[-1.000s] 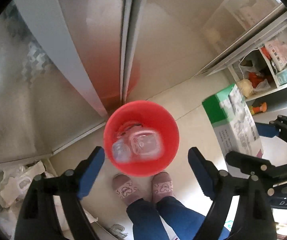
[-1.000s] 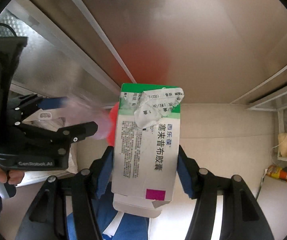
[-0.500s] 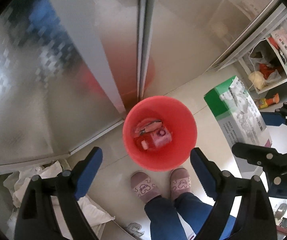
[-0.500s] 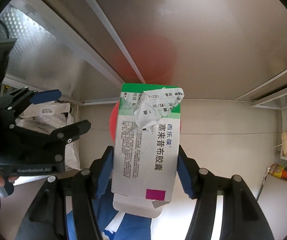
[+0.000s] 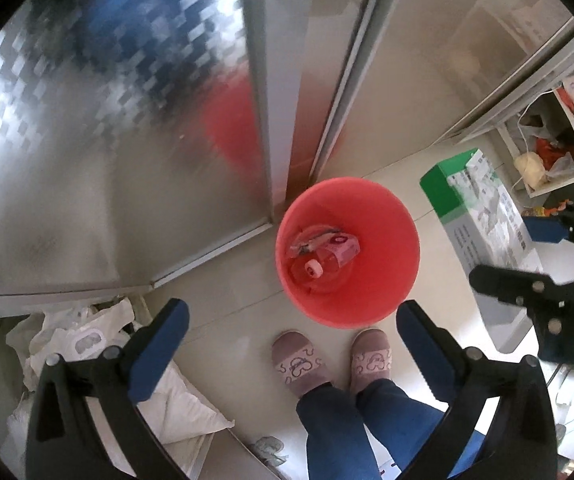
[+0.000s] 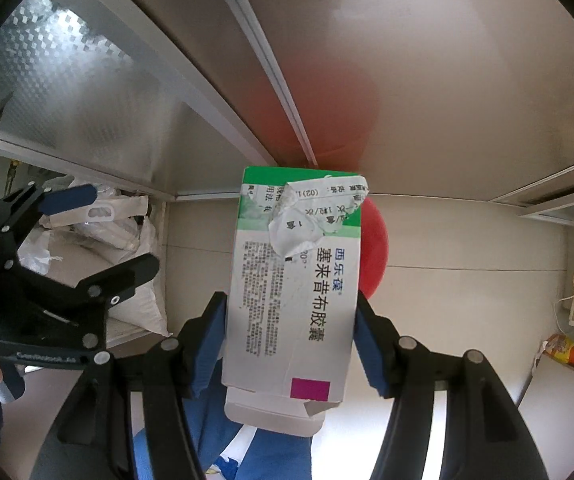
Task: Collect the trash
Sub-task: 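Open the left tool to drop the bottle while the right tool drops the medicine box, then raise both empty tools back up to the counter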
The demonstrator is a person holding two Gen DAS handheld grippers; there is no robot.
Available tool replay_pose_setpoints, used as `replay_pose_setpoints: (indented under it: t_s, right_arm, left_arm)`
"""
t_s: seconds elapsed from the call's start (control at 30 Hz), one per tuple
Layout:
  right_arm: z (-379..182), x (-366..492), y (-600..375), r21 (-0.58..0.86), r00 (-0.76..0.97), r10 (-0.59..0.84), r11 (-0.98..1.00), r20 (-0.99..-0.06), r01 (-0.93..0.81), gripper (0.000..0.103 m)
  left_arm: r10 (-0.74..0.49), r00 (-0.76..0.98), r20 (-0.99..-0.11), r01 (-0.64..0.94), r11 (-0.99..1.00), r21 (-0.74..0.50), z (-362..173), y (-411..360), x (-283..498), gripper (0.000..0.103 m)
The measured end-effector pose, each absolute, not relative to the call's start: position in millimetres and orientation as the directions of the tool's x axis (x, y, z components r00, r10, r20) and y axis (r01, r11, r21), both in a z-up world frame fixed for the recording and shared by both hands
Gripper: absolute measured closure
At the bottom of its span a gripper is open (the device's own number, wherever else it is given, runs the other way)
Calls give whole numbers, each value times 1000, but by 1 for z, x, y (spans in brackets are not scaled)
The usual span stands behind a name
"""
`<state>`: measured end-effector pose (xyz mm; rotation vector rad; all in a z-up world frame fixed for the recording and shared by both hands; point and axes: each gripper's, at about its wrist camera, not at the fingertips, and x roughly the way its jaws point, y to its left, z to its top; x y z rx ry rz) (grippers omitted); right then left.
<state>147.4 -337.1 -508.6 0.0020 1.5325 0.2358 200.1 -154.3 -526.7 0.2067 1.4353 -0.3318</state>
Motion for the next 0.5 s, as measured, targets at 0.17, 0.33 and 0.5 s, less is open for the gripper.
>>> replay_pose_setpoints:
  t_s: [0.17, 0.33, 0.5]
  right_arm:
    - [-506, 147, -345, 162, 10, 165, 980, -986, -116, 18]
    - [-496, 142, -347, 173, 3, 174, 977, -985, -123, 10]
    - [-483, 134, -346, 189, 23, 192, 976, -981, -109, 1]
  left_arm:
    - [-94, 103, -990, 330, 942, -55, -524, -151, 195, 0]
    - [-85, 87, -993, 328, 943, -52, -519, -152, 193, 0]
    - [-68, 85, -994, 323, 946, -37, -503, -151, 189, 0]
